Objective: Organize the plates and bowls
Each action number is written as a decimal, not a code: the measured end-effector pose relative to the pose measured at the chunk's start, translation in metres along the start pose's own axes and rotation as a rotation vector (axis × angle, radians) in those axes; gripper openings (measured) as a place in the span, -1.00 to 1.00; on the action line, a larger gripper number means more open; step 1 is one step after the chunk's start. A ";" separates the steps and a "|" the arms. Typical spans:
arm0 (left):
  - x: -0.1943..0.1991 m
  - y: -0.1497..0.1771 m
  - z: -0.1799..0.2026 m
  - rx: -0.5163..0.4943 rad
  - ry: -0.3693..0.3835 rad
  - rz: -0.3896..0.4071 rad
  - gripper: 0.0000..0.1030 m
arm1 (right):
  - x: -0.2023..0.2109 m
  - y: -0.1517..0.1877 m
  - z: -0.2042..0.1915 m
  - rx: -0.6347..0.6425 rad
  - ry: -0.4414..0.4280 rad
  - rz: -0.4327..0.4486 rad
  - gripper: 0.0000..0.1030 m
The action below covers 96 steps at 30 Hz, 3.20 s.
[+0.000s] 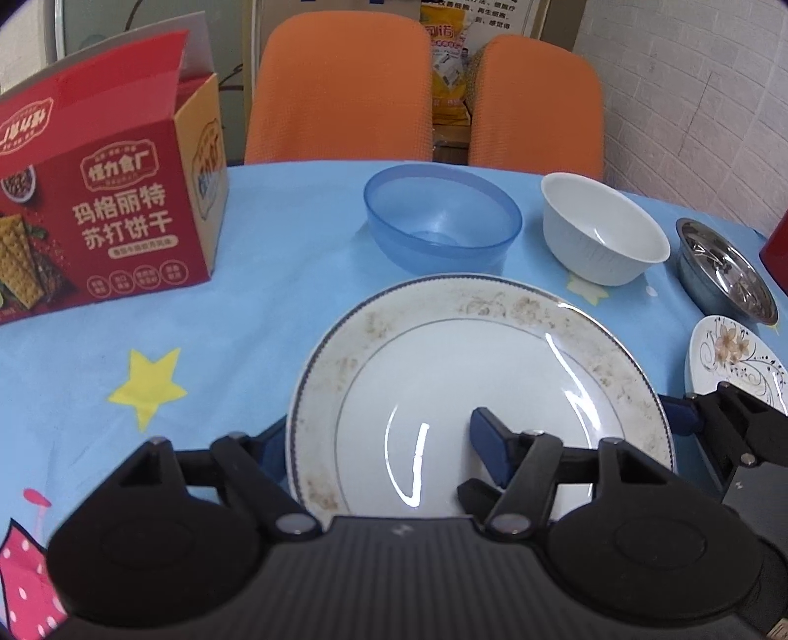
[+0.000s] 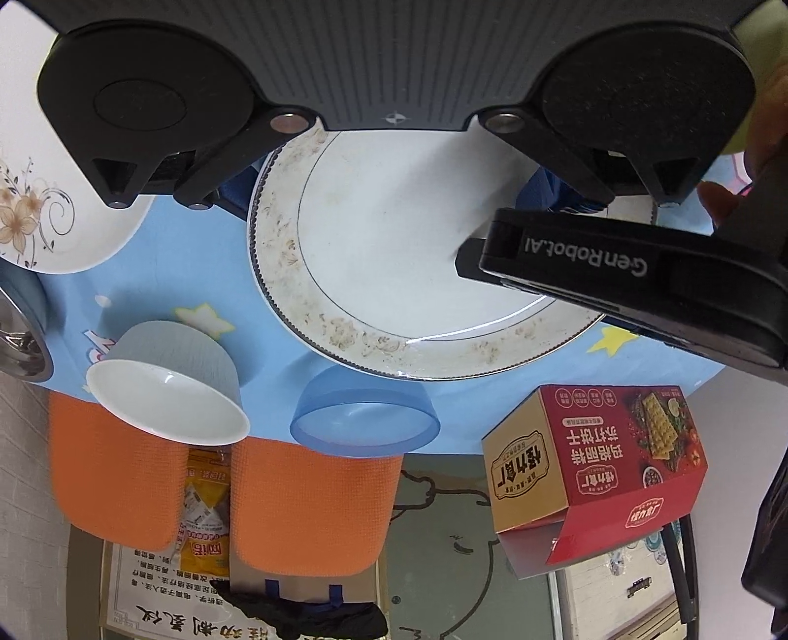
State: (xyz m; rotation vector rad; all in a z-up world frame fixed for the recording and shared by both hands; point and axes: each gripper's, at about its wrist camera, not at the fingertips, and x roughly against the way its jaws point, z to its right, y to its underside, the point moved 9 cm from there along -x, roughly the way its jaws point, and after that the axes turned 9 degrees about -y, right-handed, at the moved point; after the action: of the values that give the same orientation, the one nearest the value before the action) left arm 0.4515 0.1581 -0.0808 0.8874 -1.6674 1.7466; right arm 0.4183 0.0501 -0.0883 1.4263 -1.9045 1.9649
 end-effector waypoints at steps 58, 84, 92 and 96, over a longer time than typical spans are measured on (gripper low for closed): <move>0.144 0.089 0.025 0.019 0.134 0.122 0.39 | 0.178 0.079 -0.013 -0.157 0.105 0.156 0.74; 0.051 0.020 0.175 -0.255 0.179 0.033 0.46 | 0.166 0.068 0.156 -0.305 0.260 0.135 0.74; 0.031 0.015 0.183 -0.251 0.194 -0.001 0.47 | 0.155 0.070 0.165 -0.314 0.262 0.110 0.74; 0.021 0.014 0.185 -0.242 0.205 -0.025 0.47 | 0.150 0.074 0.170 -0.328 0.264 0.094 0.74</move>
State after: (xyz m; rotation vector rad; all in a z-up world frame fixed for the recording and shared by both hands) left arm 0.4428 -0.0277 -0.0717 0.5957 -1.6785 1.5230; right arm 0.3816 -0.1853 -0.0836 0.9597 -2.0764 1.6721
